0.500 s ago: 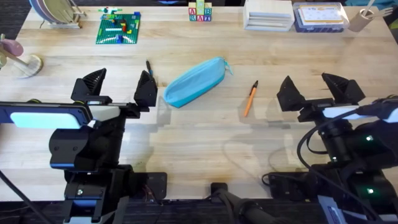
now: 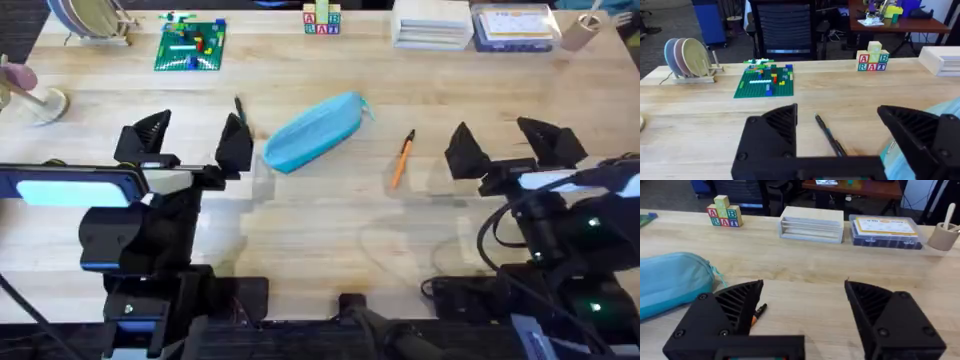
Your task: Unzip the bag, pick up the pens from the table one at a time and place them inside, then zip the bag closed.
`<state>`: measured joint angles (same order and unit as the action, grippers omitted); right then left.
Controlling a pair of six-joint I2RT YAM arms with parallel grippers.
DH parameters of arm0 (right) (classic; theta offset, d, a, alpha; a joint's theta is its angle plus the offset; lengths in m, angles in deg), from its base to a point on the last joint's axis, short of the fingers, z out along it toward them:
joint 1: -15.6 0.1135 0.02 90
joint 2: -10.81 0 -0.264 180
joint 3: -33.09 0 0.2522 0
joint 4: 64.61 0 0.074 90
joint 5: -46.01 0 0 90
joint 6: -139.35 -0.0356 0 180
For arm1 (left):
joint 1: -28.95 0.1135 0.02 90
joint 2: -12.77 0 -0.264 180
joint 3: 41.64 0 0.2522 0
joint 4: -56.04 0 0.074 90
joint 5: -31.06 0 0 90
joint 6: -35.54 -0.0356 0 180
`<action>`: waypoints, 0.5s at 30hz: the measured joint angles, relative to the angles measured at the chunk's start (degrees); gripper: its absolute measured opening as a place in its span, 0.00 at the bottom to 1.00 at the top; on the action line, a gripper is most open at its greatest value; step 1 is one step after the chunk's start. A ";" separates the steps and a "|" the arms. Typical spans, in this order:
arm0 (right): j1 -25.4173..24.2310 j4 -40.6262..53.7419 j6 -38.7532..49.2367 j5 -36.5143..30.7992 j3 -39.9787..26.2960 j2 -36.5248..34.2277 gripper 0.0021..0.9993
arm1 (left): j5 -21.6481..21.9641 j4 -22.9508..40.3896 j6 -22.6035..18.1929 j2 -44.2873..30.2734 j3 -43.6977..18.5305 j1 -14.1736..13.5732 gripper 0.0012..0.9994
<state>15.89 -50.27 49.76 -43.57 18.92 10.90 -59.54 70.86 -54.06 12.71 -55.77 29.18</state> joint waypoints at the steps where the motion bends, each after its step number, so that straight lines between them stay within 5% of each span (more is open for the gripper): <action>1: 0.00 -0.02 0.00 0.00 0.00 0.00 1.00 | 0.00 0.00 0.00 0.02 0.00 0.00 1.00; 15: 0.00 -1.36 -1.92 0.48 -0.33 0.00 1.00 | 0.00 -1.49 1.65 0.00 -0.66 0.00 1.00</action>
<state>15.89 -51.64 47.83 -43.09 18.60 10.90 -59.54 69.37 -52.41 12.71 -56.42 29.18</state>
